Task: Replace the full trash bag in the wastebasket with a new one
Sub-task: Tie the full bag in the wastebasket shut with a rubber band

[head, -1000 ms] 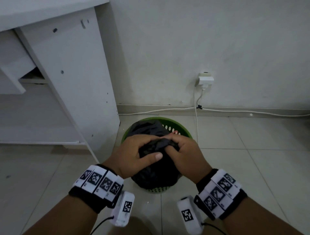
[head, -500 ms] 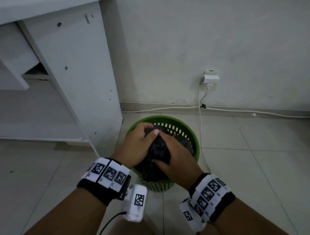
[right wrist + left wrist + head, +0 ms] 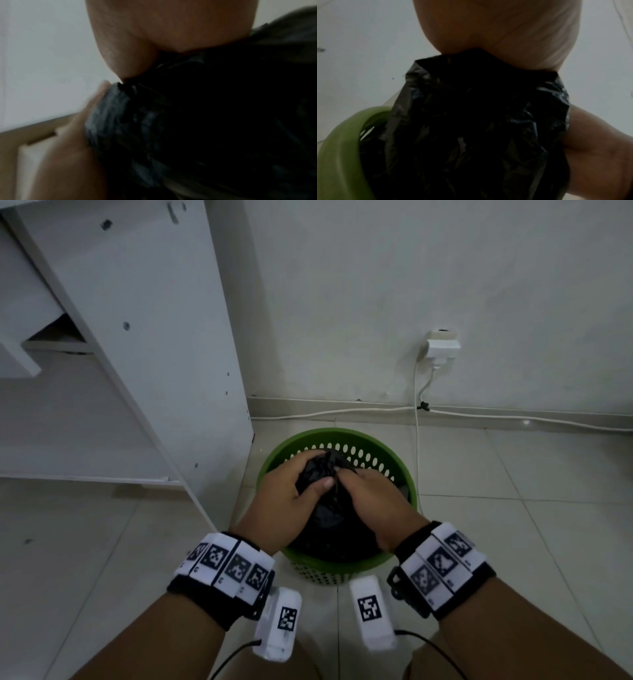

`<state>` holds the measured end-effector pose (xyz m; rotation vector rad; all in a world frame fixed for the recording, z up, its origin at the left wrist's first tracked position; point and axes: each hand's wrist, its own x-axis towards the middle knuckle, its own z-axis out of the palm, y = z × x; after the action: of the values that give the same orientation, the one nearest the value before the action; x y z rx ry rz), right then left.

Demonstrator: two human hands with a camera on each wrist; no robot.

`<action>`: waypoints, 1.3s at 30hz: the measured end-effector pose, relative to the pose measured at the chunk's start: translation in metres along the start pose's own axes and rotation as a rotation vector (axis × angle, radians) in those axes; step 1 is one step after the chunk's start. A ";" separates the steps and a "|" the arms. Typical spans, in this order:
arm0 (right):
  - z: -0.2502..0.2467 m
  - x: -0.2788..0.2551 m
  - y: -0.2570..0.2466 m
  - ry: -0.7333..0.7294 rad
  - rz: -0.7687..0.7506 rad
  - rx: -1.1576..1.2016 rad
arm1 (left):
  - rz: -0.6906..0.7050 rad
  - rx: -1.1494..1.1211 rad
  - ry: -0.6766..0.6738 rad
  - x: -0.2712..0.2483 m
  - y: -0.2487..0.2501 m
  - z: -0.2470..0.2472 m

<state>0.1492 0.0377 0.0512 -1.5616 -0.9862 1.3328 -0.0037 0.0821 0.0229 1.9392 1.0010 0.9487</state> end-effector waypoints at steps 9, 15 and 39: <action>-0.011 0.009 0.041 0.177 -0.752 -1.023 | -0.361 -0.097 0.120 0.033 0.001 0.005; -0.015 0.026 0.023 0.136 -0.576 -0.713 | -0.104 0.072 0.080 0.030 -0.011 0.000; -0.028 0.048 0.056 0.069 -0.439 -0.983 | -0.178 0.212 -0.017 0.032 -0.048 0.021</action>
<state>0.1852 0.0603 -0.0152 -1.8686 -1.9723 0.4606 0.0127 0.1240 -0.0189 1.9855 1.2848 0.7491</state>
